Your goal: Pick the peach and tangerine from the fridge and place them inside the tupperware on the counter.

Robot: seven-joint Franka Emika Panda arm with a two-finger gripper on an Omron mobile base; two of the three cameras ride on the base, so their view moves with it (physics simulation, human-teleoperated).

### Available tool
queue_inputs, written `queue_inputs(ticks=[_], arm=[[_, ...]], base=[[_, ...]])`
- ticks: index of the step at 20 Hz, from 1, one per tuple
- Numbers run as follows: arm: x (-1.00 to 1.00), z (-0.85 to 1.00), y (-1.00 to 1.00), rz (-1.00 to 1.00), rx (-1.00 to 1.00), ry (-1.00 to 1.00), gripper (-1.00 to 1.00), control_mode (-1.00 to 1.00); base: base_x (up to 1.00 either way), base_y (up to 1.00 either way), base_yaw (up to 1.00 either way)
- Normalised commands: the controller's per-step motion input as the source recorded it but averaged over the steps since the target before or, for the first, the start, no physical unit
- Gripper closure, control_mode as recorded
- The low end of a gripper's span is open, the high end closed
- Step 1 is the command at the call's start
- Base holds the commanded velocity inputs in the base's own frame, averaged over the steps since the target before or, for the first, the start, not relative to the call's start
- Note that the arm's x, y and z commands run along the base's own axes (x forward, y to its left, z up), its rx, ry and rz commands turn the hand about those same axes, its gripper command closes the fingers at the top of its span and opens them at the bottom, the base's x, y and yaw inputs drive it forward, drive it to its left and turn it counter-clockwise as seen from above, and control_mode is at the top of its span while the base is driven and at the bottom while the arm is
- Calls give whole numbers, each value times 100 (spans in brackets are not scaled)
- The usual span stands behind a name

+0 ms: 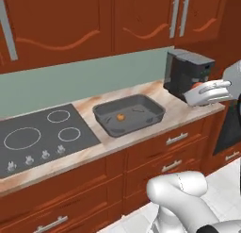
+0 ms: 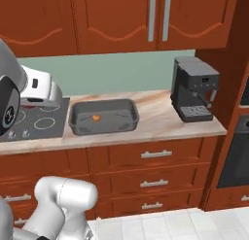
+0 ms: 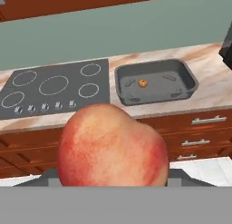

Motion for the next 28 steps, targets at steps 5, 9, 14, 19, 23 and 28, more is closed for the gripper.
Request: queue_inputs(ticks=[5,9,14,19,23,28], arm=[[0,0,0,0,0,0,100,100],[0,0,0,0,0,0,100,100],[0,0,0,0,0,0,100,100],[11,-43,27,0,-2,0,100,-100],[29,-72,55,0,-4,0,100,-100],[36,-78,31,0,-2,1,100,-100]], base=[[69,-70,34],[45,-98,26],[51,-31,17],[12,11,1],[0,0,0],[0,0,0]])
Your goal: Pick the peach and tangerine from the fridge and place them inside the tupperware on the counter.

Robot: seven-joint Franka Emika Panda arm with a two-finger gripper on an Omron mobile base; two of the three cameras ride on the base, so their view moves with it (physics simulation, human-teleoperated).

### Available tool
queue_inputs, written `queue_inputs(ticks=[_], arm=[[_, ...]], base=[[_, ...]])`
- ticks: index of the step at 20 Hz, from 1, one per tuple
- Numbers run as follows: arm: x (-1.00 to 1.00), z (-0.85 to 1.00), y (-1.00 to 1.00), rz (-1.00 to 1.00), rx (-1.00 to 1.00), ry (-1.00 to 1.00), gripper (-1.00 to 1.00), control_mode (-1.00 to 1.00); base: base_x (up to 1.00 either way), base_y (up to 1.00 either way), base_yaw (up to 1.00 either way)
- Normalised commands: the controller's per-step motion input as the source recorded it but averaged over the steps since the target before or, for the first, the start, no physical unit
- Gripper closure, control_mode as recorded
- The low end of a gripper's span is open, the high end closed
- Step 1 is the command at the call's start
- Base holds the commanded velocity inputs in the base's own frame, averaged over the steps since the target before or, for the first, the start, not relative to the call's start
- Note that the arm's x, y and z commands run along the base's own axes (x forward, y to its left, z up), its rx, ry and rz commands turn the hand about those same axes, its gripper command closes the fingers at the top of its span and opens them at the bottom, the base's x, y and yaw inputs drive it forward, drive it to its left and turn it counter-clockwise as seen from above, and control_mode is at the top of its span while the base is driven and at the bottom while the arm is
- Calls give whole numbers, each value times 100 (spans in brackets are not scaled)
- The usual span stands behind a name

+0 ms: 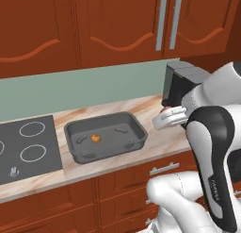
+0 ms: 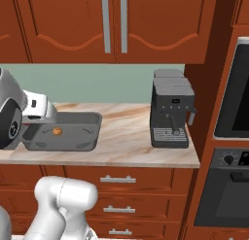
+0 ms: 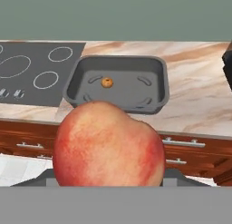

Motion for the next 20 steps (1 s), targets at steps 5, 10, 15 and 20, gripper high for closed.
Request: queue_inputs(ticks=[5,10,15,20], arm=[[45,-64,8,0,0,16,100,-100],[80,-48,2,0,0,16,100,-100],[87,-34,0,0,0,16,100,-100],[70,-45,16,0,0,4,100,-100]], base=[[0,0,0],[0,0,0],[0,0,0],[0,0,0]])
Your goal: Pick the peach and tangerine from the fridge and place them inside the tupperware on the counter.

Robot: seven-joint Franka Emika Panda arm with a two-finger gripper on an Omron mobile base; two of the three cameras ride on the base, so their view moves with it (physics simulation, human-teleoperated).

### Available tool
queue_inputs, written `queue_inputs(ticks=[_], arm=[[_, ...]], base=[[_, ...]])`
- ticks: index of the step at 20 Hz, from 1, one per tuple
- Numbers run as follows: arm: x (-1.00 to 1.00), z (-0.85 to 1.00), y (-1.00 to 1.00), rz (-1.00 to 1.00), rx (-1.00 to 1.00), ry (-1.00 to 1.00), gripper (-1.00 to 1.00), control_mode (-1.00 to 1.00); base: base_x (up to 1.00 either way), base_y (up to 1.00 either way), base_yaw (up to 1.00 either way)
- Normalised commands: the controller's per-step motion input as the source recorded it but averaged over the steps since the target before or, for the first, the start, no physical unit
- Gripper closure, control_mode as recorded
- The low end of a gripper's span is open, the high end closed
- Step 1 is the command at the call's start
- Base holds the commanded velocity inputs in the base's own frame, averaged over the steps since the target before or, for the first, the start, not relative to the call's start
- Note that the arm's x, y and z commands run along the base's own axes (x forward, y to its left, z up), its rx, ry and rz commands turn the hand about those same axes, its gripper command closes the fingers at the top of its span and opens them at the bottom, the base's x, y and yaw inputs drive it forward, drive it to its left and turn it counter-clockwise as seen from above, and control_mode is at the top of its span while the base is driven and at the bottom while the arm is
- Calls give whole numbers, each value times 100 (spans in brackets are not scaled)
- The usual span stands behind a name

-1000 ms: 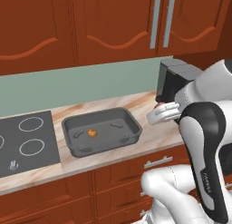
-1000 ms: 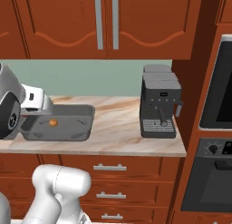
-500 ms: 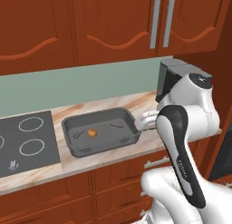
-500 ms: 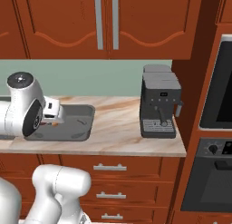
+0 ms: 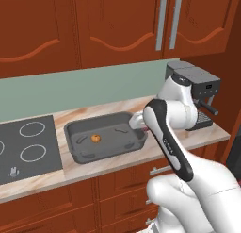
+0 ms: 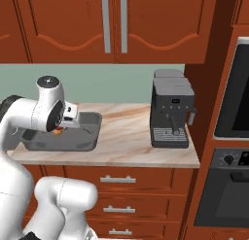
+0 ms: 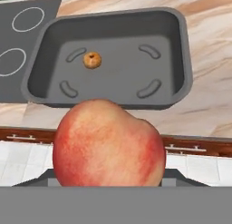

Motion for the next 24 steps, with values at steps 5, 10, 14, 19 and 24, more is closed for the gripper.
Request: queue_inputs(ticks=[5,10,14,19,24], arm=[[41,-64,20,0,0,-2,100,-100],[43,-46,18,0,0,-2,100,-100],[55,-21,11,0,0,0,100,-100],[58,-24,13,0,0,0,100,-100],[57,-29,19,0,0,0,100,-100]], base=[[0,0,0],[0,0,0],[0,0,0],[0,0,0],[0,0,0]])
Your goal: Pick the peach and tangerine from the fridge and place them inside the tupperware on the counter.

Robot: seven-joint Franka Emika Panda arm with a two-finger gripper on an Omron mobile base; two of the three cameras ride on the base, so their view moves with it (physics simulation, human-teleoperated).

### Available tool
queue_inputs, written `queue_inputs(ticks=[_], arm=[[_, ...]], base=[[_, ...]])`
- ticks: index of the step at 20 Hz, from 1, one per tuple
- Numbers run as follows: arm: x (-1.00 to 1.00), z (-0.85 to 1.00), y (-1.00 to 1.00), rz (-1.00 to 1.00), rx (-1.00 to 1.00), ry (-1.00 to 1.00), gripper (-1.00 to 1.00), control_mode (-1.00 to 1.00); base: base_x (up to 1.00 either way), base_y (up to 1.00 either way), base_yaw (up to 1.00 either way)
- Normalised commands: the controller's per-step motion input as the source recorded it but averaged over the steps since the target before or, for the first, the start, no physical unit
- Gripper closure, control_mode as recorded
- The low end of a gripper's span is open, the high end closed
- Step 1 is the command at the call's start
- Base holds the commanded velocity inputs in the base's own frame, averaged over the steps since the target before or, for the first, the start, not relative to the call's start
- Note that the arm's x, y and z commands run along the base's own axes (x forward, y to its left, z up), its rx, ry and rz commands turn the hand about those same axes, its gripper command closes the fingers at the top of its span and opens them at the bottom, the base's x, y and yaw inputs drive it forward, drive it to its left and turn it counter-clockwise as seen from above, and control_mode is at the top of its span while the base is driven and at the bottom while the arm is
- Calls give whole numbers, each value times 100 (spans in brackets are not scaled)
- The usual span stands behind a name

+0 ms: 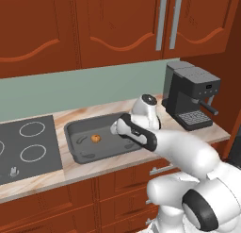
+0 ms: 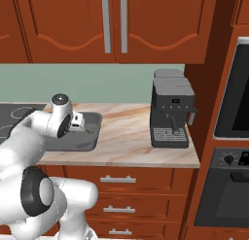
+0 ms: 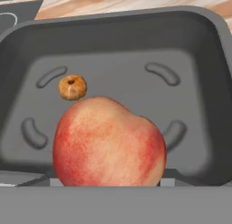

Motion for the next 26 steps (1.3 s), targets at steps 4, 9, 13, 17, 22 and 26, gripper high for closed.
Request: queue_inputs(ticks=[4,9,13,17,22,26], arm=[[55,-32,23,0,0,0,100,-100],[51,-31,25,0,0,1,100,-100],[48,-28,17,0,0,3,100,-100],[42,-26,12,0,0,3,100,-100],[35,-26,7,0,0,3,100,-100],[20,-27,4,0,0,4,-100,-100]], base=[[0,0,0],[0,0,0],[0,0,0],[0,0,0],[0,0,0],[0,0,0]])
